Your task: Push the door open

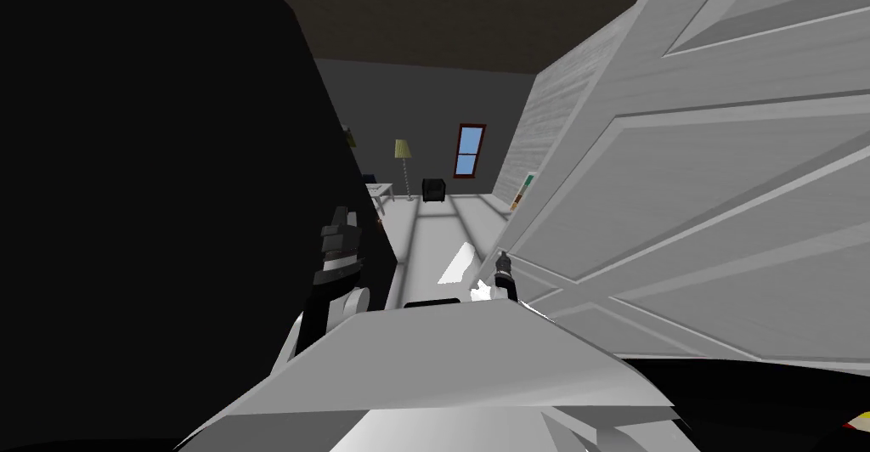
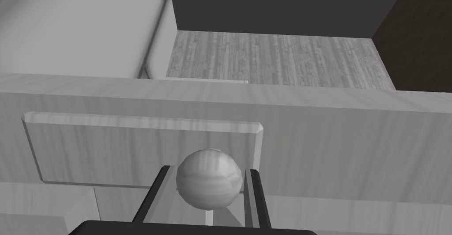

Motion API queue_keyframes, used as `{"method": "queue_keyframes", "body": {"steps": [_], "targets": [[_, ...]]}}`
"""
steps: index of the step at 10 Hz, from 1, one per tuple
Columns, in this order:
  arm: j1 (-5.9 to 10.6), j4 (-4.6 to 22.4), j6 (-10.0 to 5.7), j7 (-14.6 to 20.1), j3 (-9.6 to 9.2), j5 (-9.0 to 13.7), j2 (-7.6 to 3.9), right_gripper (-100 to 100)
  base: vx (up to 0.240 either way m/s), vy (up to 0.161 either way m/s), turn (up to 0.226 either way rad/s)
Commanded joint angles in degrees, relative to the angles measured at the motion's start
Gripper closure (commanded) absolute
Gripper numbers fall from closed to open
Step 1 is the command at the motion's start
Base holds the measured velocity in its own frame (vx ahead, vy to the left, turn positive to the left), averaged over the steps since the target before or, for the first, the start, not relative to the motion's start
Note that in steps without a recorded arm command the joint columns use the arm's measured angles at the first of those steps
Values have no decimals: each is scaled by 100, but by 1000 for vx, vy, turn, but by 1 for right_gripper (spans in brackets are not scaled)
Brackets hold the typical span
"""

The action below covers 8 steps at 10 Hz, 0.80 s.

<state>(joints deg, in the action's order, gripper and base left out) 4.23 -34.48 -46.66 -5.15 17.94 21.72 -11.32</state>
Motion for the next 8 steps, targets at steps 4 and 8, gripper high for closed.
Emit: {"method": "queue_keyframes", "body": {"steps": [4,8], "targets": [[-26,-18,-28,-102,248,171,-58,100,136,-29,-24],[-47,21,-49,-196,469,325,-94,100,185,-32,-46]]}}
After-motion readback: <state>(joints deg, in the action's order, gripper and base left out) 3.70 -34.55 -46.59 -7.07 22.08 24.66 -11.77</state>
